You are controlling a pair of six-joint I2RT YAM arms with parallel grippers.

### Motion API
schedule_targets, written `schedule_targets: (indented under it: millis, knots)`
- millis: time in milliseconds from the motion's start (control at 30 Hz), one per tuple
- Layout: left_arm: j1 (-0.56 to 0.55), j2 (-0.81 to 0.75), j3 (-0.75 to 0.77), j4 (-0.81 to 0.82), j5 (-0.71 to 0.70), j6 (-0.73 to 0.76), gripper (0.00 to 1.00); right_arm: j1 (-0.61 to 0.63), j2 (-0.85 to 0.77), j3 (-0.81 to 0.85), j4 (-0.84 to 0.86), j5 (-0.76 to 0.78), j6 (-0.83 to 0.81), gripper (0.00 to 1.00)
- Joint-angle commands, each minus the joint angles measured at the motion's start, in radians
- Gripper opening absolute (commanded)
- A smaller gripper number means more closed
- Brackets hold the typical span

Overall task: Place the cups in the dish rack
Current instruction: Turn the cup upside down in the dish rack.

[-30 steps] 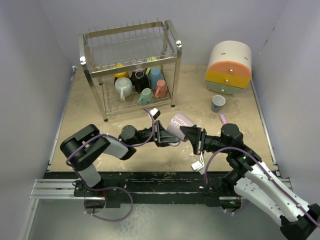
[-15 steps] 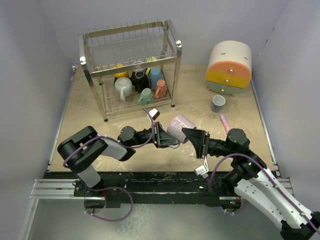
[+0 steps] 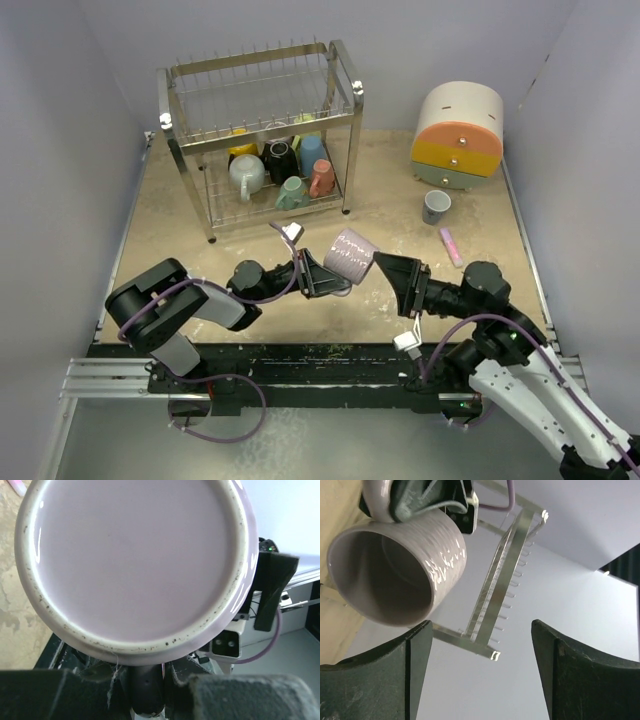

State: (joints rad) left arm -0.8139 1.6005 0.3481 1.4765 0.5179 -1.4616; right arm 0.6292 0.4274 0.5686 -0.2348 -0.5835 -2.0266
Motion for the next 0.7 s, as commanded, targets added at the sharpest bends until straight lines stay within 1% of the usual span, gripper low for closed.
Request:
schedule_targets:
  millis: [0,100,167,200,300,433,500,600,667]
  knots:
    - [0.002,-0.066,0.008,0.172,-0.057,0.111,0.00,0.003,0.062,0.131,-0.007,0.112,0.183,0.81]
    - [0.002,-0.063,0.003,0.172,-0.067,0.140,0.00,0.003,0.149,0.227,-0.031,0.190,0.369,0.81]
    - [0.002,-0.060,0.001,0.172,-0.069,0.155,0.00,0.004,0.221,0.305,-0.062,0.210,0.534,0.82]
    - [0.003,-0.058,0.002,0.172,-0.069,0.163,0.00,0.004,0.259,0.343,-0.062,0.247,0.620,0.82]
    - [0.002,-0.060,-0.001,0.172,-0.065,0.197,0.00,0.004,0.324,0.402,-0.059,0.322,0.771,0.85]
    - [0.002,-0.078,-0.021,0.172,-0.075,0.244,0.00,-0.006,0.448,0.545,-0.206,0.366,0.995,0.85]
    - [0.002,-0.094,-0.035,0.172,-0.081,0.269,0.00,-0.033,0.500,0.604,-0.259,0.359,1.102,0.86]
    - [0.003,-0.135,-0.057,0.172,-0.090,0.310,0.00,-0.077,0.566,0.693,-0.349,0.298,1.210,0.85]
    - [0.005,-0.163,-0.076,0.168,-0.098,0.346,0.00,-0.129,0.640,0.804,-0.443,0.228,1.290,0.83]
